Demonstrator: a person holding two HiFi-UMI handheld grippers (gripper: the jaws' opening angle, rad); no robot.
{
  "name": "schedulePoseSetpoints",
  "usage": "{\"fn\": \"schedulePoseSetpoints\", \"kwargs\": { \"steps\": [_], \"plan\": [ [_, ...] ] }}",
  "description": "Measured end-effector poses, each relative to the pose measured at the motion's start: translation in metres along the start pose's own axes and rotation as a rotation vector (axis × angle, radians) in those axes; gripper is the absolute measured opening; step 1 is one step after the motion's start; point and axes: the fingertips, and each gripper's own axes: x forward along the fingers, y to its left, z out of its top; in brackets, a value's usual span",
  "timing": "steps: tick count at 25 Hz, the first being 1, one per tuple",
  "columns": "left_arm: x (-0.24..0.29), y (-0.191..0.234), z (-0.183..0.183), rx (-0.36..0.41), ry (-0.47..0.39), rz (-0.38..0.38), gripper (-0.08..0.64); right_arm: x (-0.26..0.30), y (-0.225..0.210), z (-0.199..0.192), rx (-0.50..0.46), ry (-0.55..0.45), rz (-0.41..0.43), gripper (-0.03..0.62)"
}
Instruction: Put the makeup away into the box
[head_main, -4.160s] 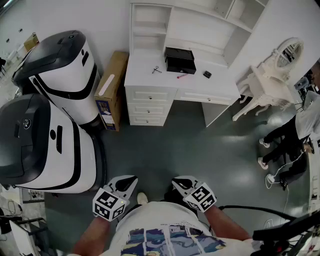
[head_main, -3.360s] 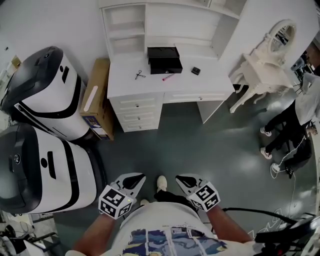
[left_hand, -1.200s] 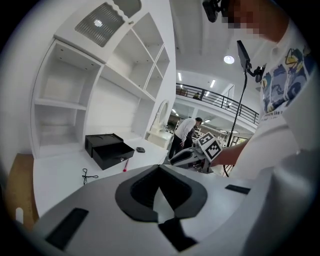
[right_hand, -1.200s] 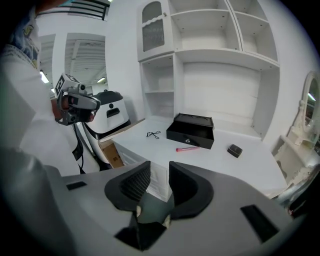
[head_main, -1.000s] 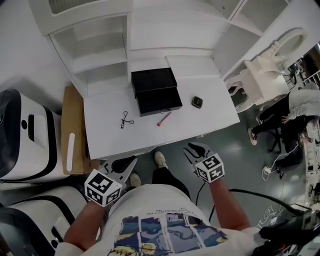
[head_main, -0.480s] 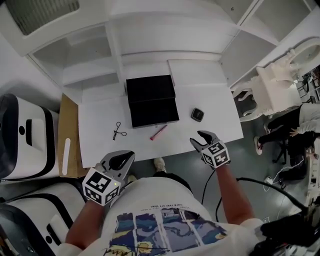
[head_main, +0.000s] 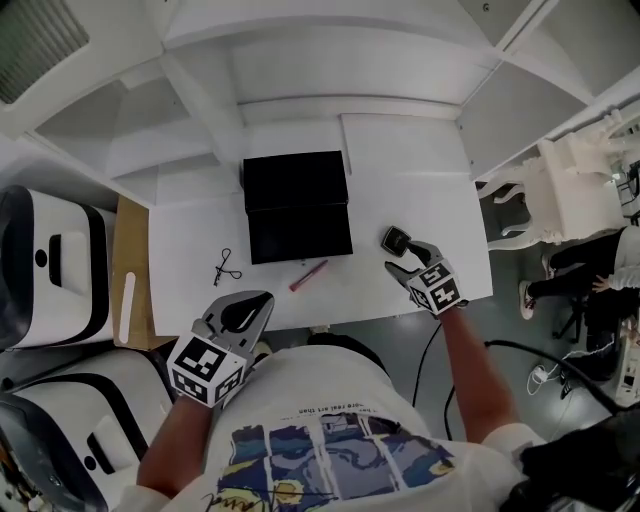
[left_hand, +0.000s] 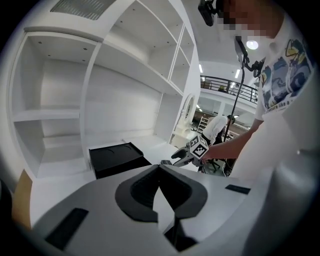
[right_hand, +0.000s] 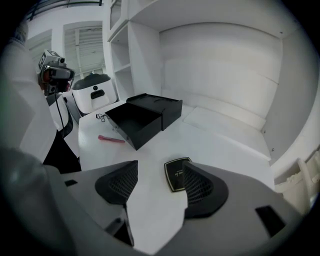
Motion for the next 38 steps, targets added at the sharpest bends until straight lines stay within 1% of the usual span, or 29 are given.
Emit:
{"fn": "schedulePoseSetpoints", "kwargs": {
  "steps": [5, 9, 12, 16, 20, 25, 28, 32, 38],
  "plan": [
    [0.015, -0.001, 0.009, -0.018, 0.002, 0.038, 0.014, 0.022, -0.020, -0.006, -0.088, 0.075, 0.052, 0.305],
    [0.020, 0.000, 0.009, -0.039, 0.008, 0.082, 0.014, 0.040, -0.031, -0.014, -0.142, 0.140, 0.090, 0.320],
    [0.022, 0.000, 0.006, -0.057, 0.014, 0.106, 0.014, 0.050, -0.035, -0.021, -0.163, 0.183, 0.123, 0.324],
    [0.023, -0.002, 0.007, -0.057, 0.020, 0.124, 0.014, 0.060, -0.036, -0.028, -0.168, 0.224, 0.158, 0.325],
    [0.021, -0.001, 0.006, -0.063, 0.017, 0.142, 0.014, 0.064, -0.036, -0.032, -0.176, 0.256, 0.166, 0.325],
    [0.013, 0.001, 0.004, -0.069, 0.009, 0.155, 0.014, 0.063, -0.036, -0.033, -0.193, 0.270, 0.173, 0.331],
    [0.009, 0.002, 0.002, -0.074, 0.007, 0.157, 0.014, 0.062, -0.035, -0.033, -0.188, 0.280, 0.170, 0.331],
    [0.002, 0.004, 0.000, -0.073, 0.000, 0.154, 0.014, 0.056, -0.032, -0.030, -0.175, 0.278, 0.153, 0.331],
    [-0.012, 0.008, -0.006, -0.070, -0.016, 0.148, 0.014, 0.040, -0.022, -0.014, -0.175, 0.263, 0.126, 0.331]
  ]
}}
